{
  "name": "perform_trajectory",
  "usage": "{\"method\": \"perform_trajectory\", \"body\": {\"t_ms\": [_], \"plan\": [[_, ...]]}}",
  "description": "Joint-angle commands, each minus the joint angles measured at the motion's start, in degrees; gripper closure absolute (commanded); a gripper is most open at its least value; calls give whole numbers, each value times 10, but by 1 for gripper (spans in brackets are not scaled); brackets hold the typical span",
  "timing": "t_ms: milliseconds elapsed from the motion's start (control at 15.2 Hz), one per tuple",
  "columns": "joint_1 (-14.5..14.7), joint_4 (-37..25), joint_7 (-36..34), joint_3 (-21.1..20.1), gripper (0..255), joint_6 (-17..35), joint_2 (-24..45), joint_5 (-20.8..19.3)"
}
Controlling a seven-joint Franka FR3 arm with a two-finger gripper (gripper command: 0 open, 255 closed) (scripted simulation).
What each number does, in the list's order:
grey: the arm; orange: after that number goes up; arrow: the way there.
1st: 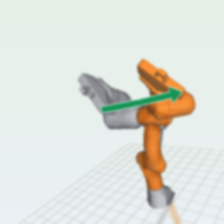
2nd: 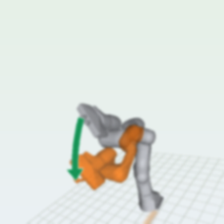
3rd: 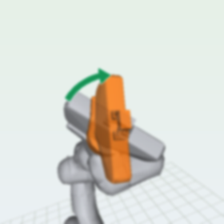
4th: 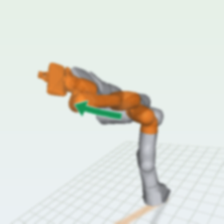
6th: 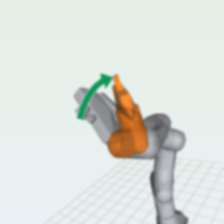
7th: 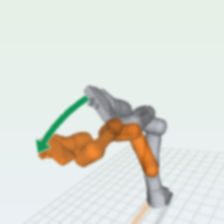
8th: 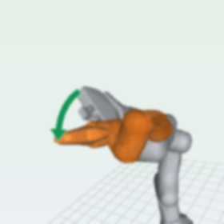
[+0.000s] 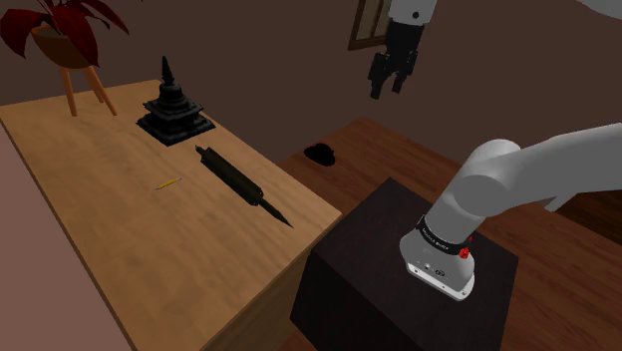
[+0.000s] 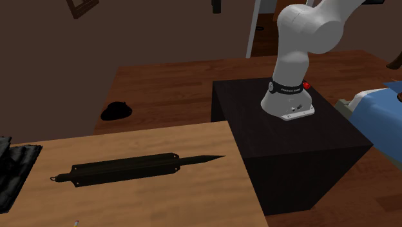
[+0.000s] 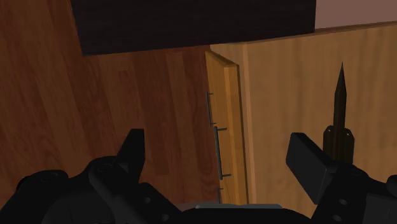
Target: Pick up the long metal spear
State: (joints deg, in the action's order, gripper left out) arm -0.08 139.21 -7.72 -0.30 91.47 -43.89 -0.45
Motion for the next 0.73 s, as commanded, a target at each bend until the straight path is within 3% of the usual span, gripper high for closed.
{"method": "perform_trajectory", "body": {"t_ms": [0,660], "plan": [[0,0,0,0,0,0,0,0],[36,22,-54,-66,0,173,144,39]]}}
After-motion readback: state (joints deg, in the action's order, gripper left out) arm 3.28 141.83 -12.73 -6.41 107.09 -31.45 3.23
